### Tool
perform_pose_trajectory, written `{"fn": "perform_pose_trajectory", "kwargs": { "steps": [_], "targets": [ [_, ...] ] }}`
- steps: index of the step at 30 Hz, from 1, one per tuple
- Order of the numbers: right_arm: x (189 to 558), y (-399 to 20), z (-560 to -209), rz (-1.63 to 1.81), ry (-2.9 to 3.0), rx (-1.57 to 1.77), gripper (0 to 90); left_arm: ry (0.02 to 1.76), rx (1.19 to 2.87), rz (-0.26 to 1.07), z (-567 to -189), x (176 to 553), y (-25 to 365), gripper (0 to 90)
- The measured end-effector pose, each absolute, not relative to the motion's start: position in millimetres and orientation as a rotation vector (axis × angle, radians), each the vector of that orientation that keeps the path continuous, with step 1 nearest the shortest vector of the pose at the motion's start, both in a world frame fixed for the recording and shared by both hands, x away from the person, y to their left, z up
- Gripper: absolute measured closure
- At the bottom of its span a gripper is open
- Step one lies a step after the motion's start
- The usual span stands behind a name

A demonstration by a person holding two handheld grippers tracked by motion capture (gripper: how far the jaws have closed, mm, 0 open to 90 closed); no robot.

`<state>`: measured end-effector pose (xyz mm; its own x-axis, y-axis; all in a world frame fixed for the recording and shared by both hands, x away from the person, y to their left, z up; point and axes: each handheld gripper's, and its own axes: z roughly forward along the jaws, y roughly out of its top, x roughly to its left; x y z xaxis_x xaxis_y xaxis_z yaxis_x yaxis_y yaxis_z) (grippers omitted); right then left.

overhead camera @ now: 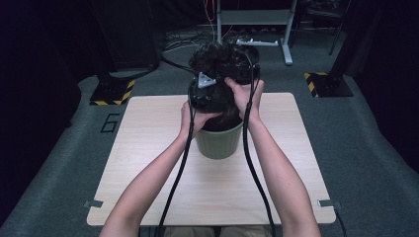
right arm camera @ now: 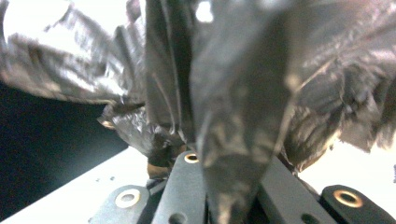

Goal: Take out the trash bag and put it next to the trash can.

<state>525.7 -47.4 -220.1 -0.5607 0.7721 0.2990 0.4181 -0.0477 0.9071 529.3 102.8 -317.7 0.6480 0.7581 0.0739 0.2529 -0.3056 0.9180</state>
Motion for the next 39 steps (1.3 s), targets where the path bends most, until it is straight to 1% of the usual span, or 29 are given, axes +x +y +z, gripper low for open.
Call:
{"fn": "perform_pose_trajectory", "kwargs": {
  "steps": [1,2,3,4,5,6,8,10,11,12,17,21,23,31,34,37,39],
  "targets": [
    [525.1,-48.0,-219.9,1.647,1.927,1.267,90.0,0.791,1.874,0.633,-318.5,529.7,100.3,17.4],
    [524.7,-49.2,-220.0,1.658,1.931,1.271,90.0,0.782,1.884,0.624,-318.9,529.2,99.0,23.1],
    [524.6,-50.8,-220.6,1.671,1.927,1.276,90.0,0.840,1.794,0.566,-322.5,527.2,90.8,35.0],
    [524.4,-52.6,-221.0,1.675,1.926,1.281,90.0,0.852,1.784,0.538,-323.4,526.2,89.1,41.5],
    [524.4,-54.9,-221.8,1.686,1.923,1.284,90.0,0.841,1.791,0.535,-323.7,526.1,89.2,46.1],
    [524.2,-57.4,-222.5,1.693,1.918,1.289,90.0,0.835,1.796,0.539,-323.7,526.1,89.2,57.8],
    [523.7,-62.8,-224.2,1.711,1.915,1.295,90.0,0.829,1.797,0.542,-323.5,527.1,91.0,72.7],
    [522.1,-69.1,-225.9,1.725,1.910,1.300,90.0,0.814,1.798,0.563,-322.2,529.5,95.7,83.7],
    [521.1,-72.4,-227.2,1.732,1.907,1.302,90.0,0.841,1.793,0.560,-321.6,529.8,98.1,87.6],
    [520.0,-75.8,-228.5,1.737,1.909,1.303,90.0,0.819,1.853,0.601,-318.9,531.3,105.0,88.9],
    [510.5,-91.0,-238.7,1.723,1.930,1.289,89.9,0.835,1.807,0.637,-307.5,534.3,118.4,89.7],
    [506.5,-96.8,-253.9,1.671,1.964,1.302,89.6,0.844,1.775,0.650,-295.8,534.7,126.5,89.8],
    [507.1,-95.7,-262.7,1.640,1.970,1.312,89.2,0.847,1.752,0.653,-290.3,534.0,129.2,89.8],
    [516.1,-74.5,-289.9,1.553,2.017,1.325,81.6,0.834,1.692,0.644,-273.3,527.9,131.8,89.8],
    [516.8,-66.2,-297.0,1.534,2.041,1.313,75.1,0.825,1.699,0.677,-269.5,526.4,131.3,89.9],
    [513.4,-63.5,-300.3,1.525,2.060,1.288,60.8,0.831,1.704,0.694,-268.3,527.5,133.8,89.8],
    [510.4,-66.1,-299.1,1.518,2.048,1.282,45.0,0.832,1.707,0.711,-267.7,528.1,135.9,89.9]
  ]
}}
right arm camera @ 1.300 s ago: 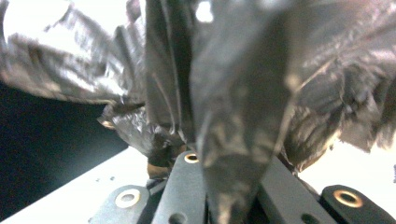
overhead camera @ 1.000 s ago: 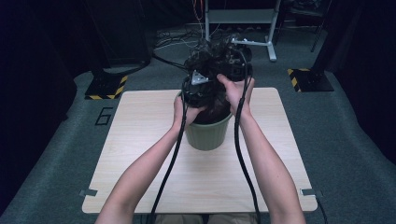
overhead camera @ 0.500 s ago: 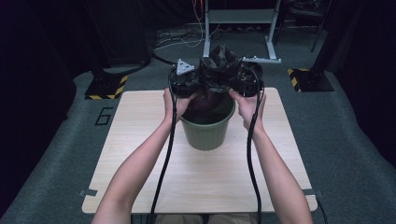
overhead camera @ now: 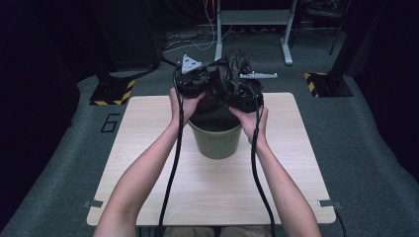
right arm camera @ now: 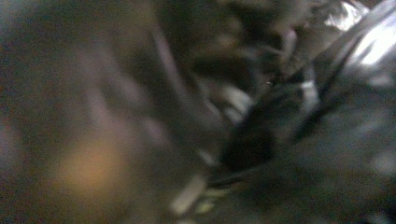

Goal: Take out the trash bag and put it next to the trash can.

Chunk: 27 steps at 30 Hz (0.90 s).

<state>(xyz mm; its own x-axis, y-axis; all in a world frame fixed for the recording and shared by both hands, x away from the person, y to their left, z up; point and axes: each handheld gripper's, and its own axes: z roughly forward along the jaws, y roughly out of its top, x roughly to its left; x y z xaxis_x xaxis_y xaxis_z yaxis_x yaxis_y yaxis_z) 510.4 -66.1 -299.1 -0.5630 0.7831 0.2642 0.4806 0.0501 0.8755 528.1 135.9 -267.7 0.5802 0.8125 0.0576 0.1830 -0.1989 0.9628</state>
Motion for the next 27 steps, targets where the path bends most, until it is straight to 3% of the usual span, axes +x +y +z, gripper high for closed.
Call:
{"fn": "perform_pose_trajectory", "kwargs": {
  "steps": [4,8,14,27],
  "targets": [
    [501.0,-75.1,-290.8,1.496,2.039,1.243,25.1,0.837,1.699,0.731,-265.2,529.2,140.7,89.8],
    [491.5,-87.4,-285.1,1.491,2.051,1.225,15.1,0.842,1.704,0.765,-263.3,529.9,145.6,89.8],
    [480.3,-110.1,-287.3,1.518,2.034,1.216,10.3,0.852,1.699,0.790,-259.2,530.9,153.0,89.8],
    [460.3,-144.4,-308.7,1.524,1.986,1.228,9.5,0.885,1.680,0.851,-253.5,533.7,166.3,89.9]
  ]
}}
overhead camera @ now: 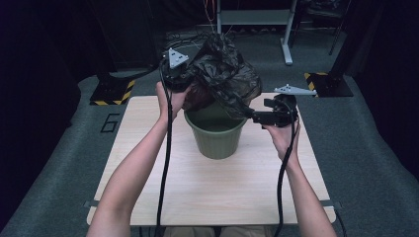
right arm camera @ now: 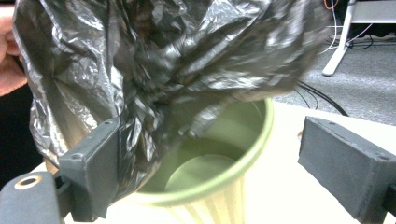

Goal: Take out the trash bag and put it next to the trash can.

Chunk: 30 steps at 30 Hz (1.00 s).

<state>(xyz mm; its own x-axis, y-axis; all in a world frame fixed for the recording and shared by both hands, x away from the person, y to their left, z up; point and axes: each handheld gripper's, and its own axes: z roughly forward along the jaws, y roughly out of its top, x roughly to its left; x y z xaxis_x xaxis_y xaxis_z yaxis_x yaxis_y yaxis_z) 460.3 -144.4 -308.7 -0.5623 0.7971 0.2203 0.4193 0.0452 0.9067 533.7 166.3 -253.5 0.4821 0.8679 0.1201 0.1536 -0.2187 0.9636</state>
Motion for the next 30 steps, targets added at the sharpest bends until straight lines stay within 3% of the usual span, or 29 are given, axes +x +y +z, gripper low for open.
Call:
{"fn": "perform_pose_trajectory", "kwargs": {
  "steps": [7,16,30],
  "targets": [
    [448.6,-159.2,-321.3,1.542,1.948,1.241,9.8,0.902,1.673,0.879,-252.9,535.2,173.4,89.9],
    [449.8,-174.7,-311.8,1.524,1.870,1.286,10.2,0.895,1.677,0.899,-252.3,533.2,174.9,89.9],
    [443.7,-182.6,-366.1,1.336,1.934,1.358,11.5,0.911,1.624,0.934,-235.2,525.4,202.8,89.9]
  ]
}}
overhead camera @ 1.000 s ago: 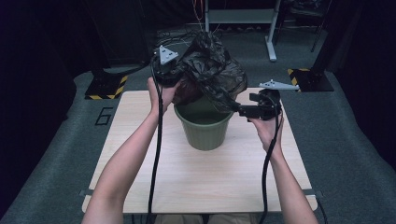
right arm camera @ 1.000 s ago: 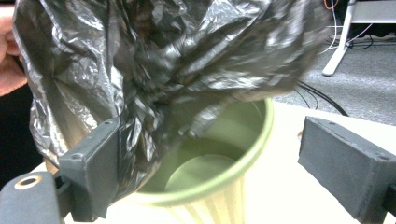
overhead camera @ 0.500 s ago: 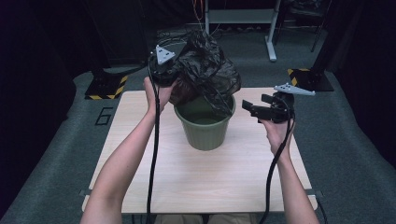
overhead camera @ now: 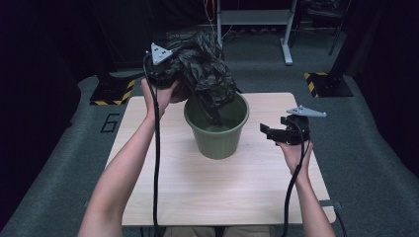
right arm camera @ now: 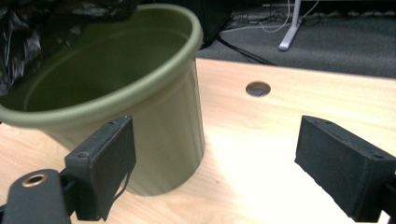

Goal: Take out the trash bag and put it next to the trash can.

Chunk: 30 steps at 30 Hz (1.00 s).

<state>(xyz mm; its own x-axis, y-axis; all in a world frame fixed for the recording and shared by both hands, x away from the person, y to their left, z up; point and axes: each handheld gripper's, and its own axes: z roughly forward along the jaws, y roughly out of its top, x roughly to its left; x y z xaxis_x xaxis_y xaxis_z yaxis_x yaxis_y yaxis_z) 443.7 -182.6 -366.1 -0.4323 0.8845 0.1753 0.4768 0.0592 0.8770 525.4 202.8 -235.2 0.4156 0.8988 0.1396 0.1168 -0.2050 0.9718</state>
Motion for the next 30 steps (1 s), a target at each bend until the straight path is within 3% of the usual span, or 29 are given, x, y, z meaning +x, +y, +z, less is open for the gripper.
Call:
{"fn": "perform_pose_trajectory", "kwargs": {
  "steps": [30],
  "targets": [
    [431.5,-195.9,-492.7,1.037,2.010,1.526,11.8,1.139,1.424,0.894,-255.9,515.8,313.6,89.9]
  ]
}}
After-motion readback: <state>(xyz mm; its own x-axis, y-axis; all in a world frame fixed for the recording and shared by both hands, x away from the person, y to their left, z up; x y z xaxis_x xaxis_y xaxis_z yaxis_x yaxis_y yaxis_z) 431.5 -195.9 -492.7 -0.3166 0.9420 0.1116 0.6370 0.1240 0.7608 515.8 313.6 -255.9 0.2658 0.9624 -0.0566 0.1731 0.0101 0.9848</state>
